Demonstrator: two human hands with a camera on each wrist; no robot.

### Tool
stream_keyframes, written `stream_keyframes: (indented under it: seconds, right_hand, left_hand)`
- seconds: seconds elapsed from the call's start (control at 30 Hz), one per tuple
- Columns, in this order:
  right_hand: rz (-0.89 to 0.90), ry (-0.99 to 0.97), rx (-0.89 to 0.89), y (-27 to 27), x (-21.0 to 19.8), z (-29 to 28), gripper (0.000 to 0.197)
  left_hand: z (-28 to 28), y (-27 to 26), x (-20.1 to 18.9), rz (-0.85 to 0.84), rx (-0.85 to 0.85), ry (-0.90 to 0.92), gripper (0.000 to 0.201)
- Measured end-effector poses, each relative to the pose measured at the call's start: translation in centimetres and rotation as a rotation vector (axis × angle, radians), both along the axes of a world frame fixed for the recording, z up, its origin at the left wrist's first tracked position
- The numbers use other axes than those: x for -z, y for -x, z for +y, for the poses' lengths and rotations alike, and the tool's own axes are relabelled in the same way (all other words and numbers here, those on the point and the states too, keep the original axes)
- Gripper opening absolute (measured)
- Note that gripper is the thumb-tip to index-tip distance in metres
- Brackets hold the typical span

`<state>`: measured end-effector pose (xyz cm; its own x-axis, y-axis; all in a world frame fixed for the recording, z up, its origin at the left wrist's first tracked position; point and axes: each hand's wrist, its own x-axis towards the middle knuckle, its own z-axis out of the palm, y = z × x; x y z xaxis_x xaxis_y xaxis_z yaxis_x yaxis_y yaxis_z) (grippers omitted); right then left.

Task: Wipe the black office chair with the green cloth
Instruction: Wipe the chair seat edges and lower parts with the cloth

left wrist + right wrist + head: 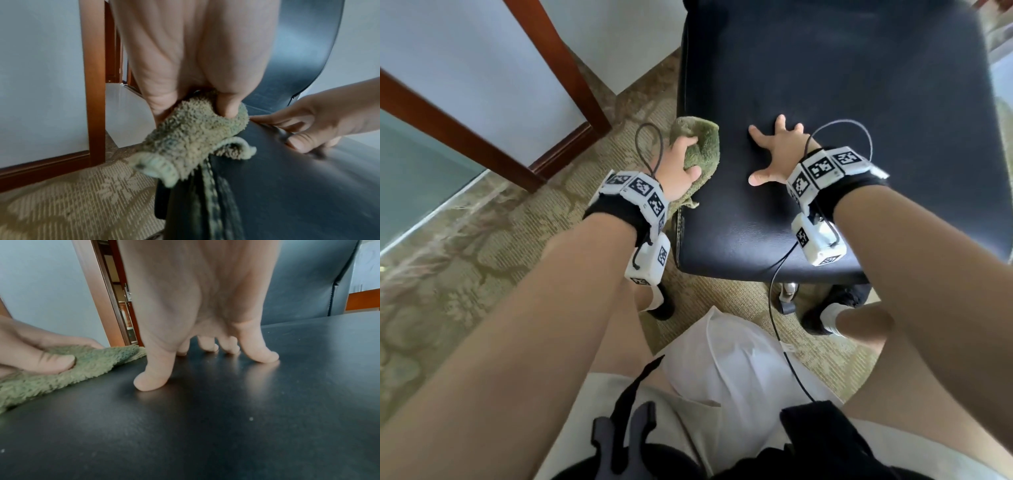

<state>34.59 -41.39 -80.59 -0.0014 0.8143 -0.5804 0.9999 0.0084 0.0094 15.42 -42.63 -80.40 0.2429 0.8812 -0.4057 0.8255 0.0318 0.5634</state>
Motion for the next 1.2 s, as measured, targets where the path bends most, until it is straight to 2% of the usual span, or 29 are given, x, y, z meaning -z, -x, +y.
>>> stream_keyframes:
  seconds: [0.2, 0.4, 0.63, 0.8, 0.9, 1.07, 1.2]
  right_hand:
    - [0.066, -0.044, 0.061, 0.0, 0.3, -1.0, 0.091]
    - [0.105, -0.044, 0.08, -0.4, -0.2, -2.5, 0.078]
    - [0.088, -0.008, 0.149, 0.2, 0.1, -3.9, 0.072]
    - [0.092, -0.002, 0.095, -0.6, 0.4, -3.7, 0.072]
    - [0.082, 0.002, 0.066, -0.8, 0.4, -3.7, 0.072]
    - [0.069, 0.01, 0.017, -1.3, -0.1, -3.9, 0.073]
    - [0.068, 0.004, 0.014, -1.4, -0.2, -4.2, 0.073]
  left_hand:
    - [-2.7, -0.8, 1.5, -0.118, -0.28, 0.008, 0.051]
    - [-4.5, -1.6, 2.2, -0.19, -0.522, 0.027, 0.052]
    - [-8.1, -2.0, 3.9, -0.328, -0.984, 0.041, 0.049]
    - [-10.4, -2.6, 4.6, -0.345, -1.02, -0.032, 0.052]
    - [-11.5, -2.3, 5.1, -0.395, -1.056, 0.06, 0.053]
    - [-12.5, -2.8, 5.0, -0.49, -1.27, 0.23, 0.055]
    - [-13.4, -4.3, 4.5, -0.544, -1.402, 0.218, 0.065]
